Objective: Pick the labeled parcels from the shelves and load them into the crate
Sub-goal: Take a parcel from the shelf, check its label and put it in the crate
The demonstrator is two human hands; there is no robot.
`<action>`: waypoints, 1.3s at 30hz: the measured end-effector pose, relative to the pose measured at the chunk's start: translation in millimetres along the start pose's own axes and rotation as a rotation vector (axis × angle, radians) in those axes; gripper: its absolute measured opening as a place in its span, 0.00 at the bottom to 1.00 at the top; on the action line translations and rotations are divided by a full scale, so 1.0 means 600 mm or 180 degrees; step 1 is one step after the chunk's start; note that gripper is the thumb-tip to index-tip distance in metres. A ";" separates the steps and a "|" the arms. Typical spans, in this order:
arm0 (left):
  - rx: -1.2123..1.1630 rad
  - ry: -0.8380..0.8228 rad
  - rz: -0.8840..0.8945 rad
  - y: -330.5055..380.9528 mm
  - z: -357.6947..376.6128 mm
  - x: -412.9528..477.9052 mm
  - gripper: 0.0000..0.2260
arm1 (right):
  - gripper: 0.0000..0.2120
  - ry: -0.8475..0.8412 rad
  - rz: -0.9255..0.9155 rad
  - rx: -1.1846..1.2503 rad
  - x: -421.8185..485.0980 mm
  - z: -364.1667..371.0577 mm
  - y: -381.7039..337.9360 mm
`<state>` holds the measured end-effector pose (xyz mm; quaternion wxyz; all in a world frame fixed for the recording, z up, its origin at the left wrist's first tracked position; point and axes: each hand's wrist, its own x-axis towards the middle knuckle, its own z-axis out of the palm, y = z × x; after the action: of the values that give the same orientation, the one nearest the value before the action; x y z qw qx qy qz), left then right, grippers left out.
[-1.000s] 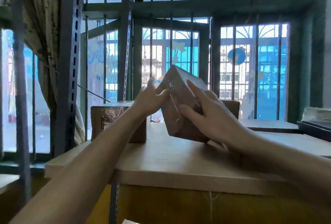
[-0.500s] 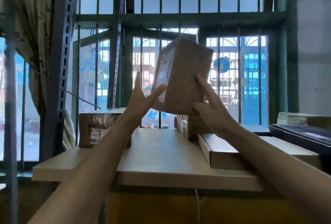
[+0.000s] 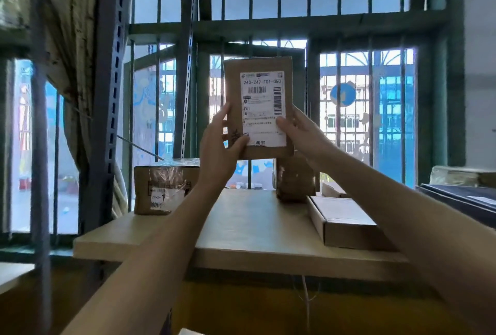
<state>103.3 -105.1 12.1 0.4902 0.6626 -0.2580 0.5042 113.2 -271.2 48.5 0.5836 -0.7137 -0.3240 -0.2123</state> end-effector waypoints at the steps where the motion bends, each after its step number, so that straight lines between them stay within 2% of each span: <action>1: 0.0048 0.0004 0.0007 0.001 -0.003 0.001 0.30 | 0.20 0.0022 -0.0036 -0.0009 0.002 0.003 0.002; 4: 0.0335 0.0004 -0.0015 0.004 -0.014 0.007 0.27 | 0.20 0.0040 -0.0036 -0.0027 0.006 0.007 0.007; 8: 0.0876 0.0216 0.0156 0.020 -0.035 0.022 0.14 | 0.19 0.0037 0.0056 -0.0480 0.017 0.011 0.005; 10: 0.1237 0.0218 0.0245 0.028 -0.042 0.030 0.11 | 0.21 -0.0103 0.0112 -0.0748 0.024 0.018 0.003; 12: 0.1500 -0.0043 0.0267 0.028 -0.044 0.036 0.15 | 0.21 -0.0229 0.0258 -0.0869 0.031 0.026 0.005; 16: 0.1852 -0.0935 0.0121 0.012 -0.043 0.032 0.27 | 0.21 -0.0215 0.0850 -0.1403 0.038 0.019 0.013; 19: 0.2113 -0.1582 0.0090 -0.004 -0.034 0.027 0.24 | 0.22 -0.0350 0.1003 -0.1892 0.046 0.003 0.027; 21: 0.2268 -0.1788 0.0087 -0.016 -0.035 0.025 0.19 | 0.23 -0.0336 0.0743 -0.2356 0.048 -0.007 0.042; 24: 0.2626 -0.1896 0.0065 -0.035 -0.052 0.026 0.13 | 0.18 -0.0196 0.0106 -0.3450 0.056 -0.027 0.064; 26: 0.2905 -0.1942 0.0016 -0.040 -0.063 0.025 0.13 | 0.31 -0.0734 0.0427 -0.4168 0.063 -0.039 0.073; 28: 0.3302 -0.1987 0.0076 -0.041 -0.068 0.026 0.14 | 0.33 -0.1190 0.1055 -0.4093 0.065 -0.046 0.082; 30: 0.3566 -0.2050 0.0147 -0.041 -0.070 0.031 0.15 | 0.28 -0.1163 0.1247 -0.3743 0.069 -0.050 0.095; 31: 0.3595 -0.2100 0.0120 -0.042 -0.070 0.034 0.15 | 0.29 -0.1007 0.1233 -0.3626 0.069 -0.052 0.097; 34: 0.3436 -0.2284 -0.0060 -0.041 -0.070 0.044 0.17 | 0.42 -0.0290 0.1470 -0.3270 0.068 -0.054 0.097; 35: 0.3269 -0.2275 -0.0093 -0.040 -0.067 0.045 0.18 | 0.44 -0.0105 0.1570 -0.3120 0.066 -0.052 0.099; 39: 0.2324 -0.1718 0.0113 -0.033 -0.038 0.035 0.17 | 0.30 0.0496 0.1280 -0.2521 0.053 -0.055 0.113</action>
<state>118.1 -73.2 24.1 0.1308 0.8952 -0.1933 0.3797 186.3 -303.5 30.6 0.3178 -0.9127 -0.0277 -0.2555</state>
